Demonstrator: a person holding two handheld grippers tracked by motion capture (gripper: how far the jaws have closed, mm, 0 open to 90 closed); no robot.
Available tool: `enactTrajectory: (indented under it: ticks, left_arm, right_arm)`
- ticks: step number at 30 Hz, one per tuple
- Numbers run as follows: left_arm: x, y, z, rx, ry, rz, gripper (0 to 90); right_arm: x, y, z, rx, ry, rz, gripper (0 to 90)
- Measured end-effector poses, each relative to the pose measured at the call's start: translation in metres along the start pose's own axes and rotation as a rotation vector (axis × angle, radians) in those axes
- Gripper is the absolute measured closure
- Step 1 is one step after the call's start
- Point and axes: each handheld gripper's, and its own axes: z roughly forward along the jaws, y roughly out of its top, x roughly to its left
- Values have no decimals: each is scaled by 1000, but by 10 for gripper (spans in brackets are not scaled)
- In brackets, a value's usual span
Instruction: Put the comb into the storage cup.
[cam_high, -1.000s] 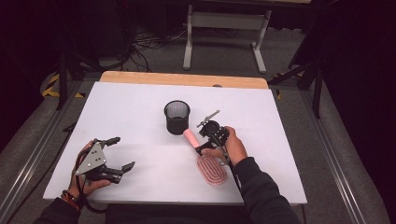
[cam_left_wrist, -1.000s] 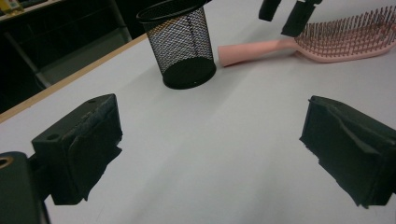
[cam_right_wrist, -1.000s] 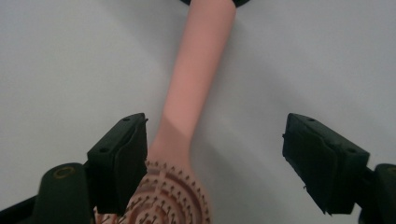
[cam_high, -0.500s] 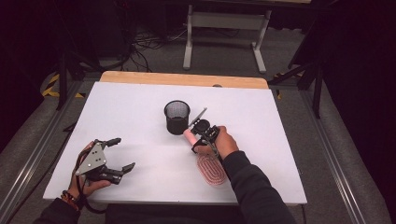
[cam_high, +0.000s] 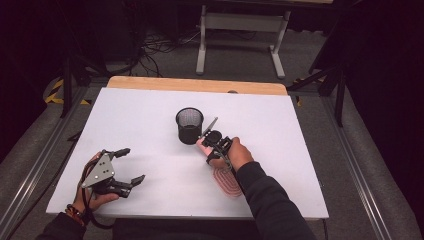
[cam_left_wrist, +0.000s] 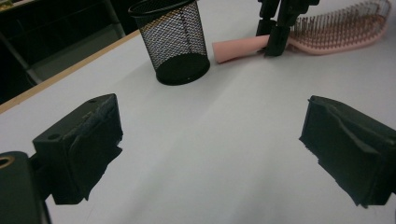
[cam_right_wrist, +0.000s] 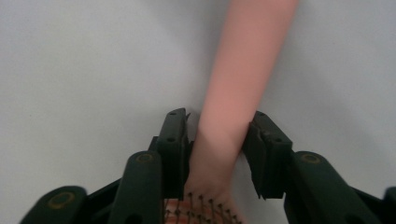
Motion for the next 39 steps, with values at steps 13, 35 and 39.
enactTrajectory:
  ticks: [13, 35, 39]
  left_arm:
    - [-16, 6, 18, 75, 14, 112, 67]
    - [-58, 52, 82, 107, 196, 687, 131]
    - [-69, 54, 93, 125, 232, 800, 189]
  right_arm:
    - [3, -6, -12, -74, 14, -18, 698]
    - [29, 18, -33, -56, 166, -140, 698]
    - [36, 26, -33, -43, 176, -160, 698]
